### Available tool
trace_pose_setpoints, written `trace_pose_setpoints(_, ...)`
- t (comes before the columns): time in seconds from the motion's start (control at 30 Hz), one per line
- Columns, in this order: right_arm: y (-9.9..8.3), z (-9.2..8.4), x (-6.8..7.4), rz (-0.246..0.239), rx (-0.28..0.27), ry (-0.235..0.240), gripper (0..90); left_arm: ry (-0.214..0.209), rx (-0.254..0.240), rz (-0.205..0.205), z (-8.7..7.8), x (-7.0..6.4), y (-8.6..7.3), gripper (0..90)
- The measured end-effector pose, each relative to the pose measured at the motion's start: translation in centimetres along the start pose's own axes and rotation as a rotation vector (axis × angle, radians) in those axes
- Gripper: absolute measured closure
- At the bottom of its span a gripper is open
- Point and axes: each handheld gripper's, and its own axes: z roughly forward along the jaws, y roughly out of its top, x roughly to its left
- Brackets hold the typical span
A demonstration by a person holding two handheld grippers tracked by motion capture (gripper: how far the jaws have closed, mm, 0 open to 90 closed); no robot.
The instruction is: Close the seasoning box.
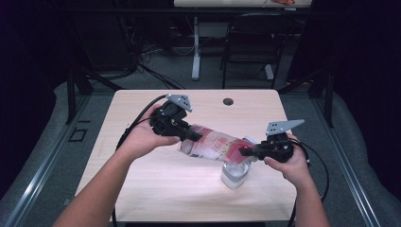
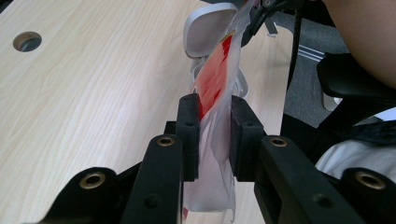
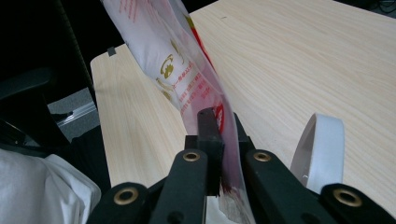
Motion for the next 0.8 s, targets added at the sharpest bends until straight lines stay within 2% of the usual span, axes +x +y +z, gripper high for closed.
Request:
trace_pose_setpoints(0.17,0.0,0.0,0.0,-0.003,-0.017,-0.009,89.4,0.007,0.017,-0.001,0.3,0.1,-0.4,75.7)
trace_pose_setpoints(0.43,0.1,0.0,0.0,-0.011,-0.038,-0.014,87.7,-0.001,-0.011,-0.021,0.5,0.4,-1.4,77.6)
trace_pose_setpoints(0.8,-0.1,-0.2,-0.2,-0.003,-0.044,0.029,80.0,-0.014,-0.028,-0.039,0.8,0.8,-2.6,78.2)
